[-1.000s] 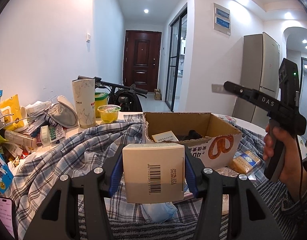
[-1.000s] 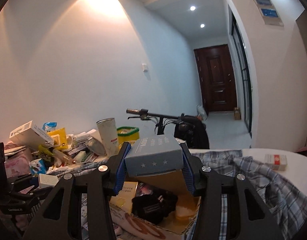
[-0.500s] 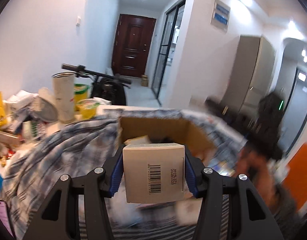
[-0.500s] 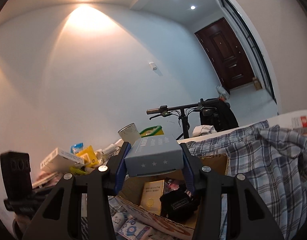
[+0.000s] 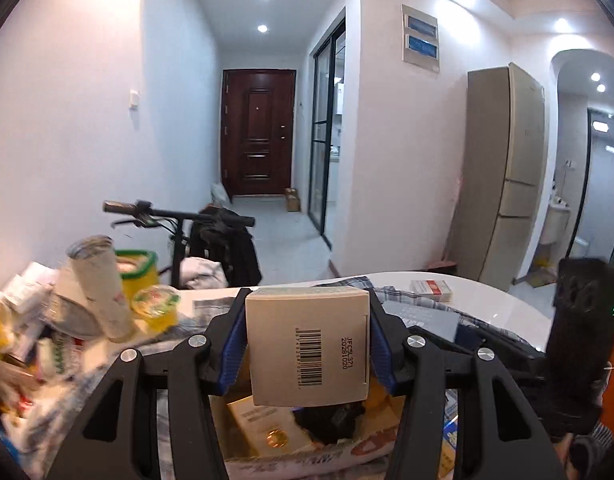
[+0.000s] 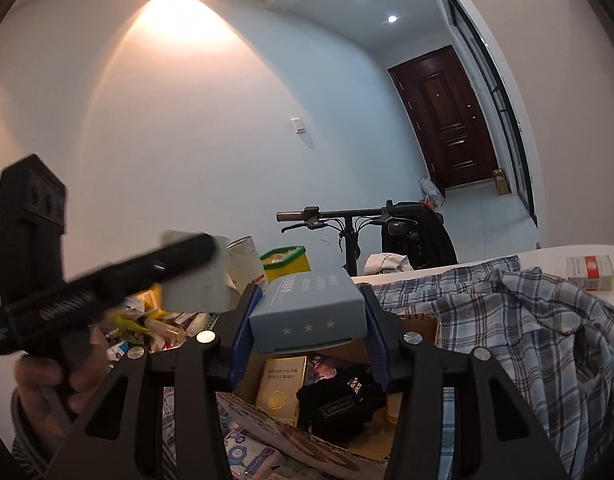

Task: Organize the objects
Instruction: 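Lower the beige box into the cardboard box and open the left gripper while the right holds the grey box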

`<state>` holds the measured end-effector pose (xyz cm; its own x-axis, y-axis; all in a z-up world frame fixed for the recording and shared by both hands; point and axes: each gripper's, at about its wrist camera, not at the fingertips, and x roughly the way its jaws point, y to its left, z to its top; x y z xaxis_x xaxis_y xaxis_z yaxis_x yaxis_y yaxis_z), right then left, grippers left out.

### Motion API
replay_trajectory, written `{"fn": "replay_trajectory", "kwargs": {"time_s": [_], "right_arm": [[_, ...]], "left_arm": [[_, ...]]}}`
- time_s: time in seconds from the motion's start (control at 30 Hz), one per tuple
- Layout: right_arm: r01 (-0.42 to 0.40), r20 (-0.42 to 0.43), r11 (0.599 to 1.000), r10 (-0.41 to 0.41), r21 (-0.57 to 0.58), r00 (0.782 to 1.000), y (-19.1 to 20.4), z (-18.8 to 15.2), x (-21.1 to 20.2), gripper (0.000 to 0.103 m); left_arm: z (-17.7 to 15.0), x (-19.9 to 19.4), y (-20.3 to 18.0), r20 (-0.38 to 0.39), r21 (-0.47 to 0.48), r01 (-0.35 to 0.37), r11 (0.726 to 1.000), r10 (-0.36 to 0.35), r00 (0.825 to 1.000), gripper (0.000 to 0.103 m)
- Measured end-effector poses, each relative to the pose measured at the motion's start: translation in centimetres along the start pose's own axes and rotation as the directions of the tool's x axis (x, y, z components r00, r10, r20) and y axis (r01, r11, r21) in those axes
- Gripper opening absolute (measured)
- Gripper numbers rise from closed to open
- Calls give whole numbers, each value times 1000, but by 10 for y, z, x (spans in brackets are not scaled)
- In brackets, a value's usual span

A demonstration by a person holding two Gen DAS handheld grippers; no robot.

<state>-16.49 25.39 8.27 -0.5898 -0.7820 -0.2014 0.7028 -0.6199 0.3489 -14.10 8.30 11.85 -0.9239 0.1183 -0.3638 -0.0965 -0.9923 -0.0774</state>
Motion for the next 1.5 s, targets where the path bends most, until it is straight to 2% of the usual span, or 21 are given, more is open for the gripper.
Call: {"fn": "replay_trajectory", "kwargs": {"time_s": [0.1,0.2,0.23,0.33,0.4,0.5,0.63,0.9,1.17,1.3,1.5], "right_arm": [[22,3,1000,-22,-12,1000,-1,0,-1,47],[39,5,999,-39,1,999,-6,0,-2,47],[42,5,999,-42,3,999,-7,-1,-2,47],[57,-6,998,-57,-4,998,-6,-2,0,47],[57,-21,998,-58,-12,998,-6,-4,4,47],[62,-46,998,-63,-28,997,-3,-7,10,47],[62,-56,997,-64,-42,996,-2,-9,13,47],[94,-48,994,-97,-63,994,-2,-10,11,47],[90,-54,994,-93,-63,994,0,-11,13,47],[88,-59,994,-91,-66,994,1,-13,14,47],[84,-63,994,-89,-76,994,5,-15,14,47]], "left_arm": [[-19,19,3,5,2,-26,1000,26,1000,55],[-36,27,-3,24,119,-87,989,85,996,55],[-40,27,-3,18,132,-89,987,88,996,55],[-42,32,3,-47,96,-58,994,62,997,55],[-44,33,7,-58,83,-59,995,64,996,55],[-42,27,12,-38,78,-80,994,84,996,55],[-38,18,23,-10,43,-63,997,64,998,55],[-34,13,41,-4,-25,-20,1000,19,1000,55],[-36,21,35,-38,-29,26,999,-27,999,55],[-40,27,28,-60,-8,13,1000,-13,998,55],[-43,27,24,-54,-6,16,1000,-16,998,55]]}}
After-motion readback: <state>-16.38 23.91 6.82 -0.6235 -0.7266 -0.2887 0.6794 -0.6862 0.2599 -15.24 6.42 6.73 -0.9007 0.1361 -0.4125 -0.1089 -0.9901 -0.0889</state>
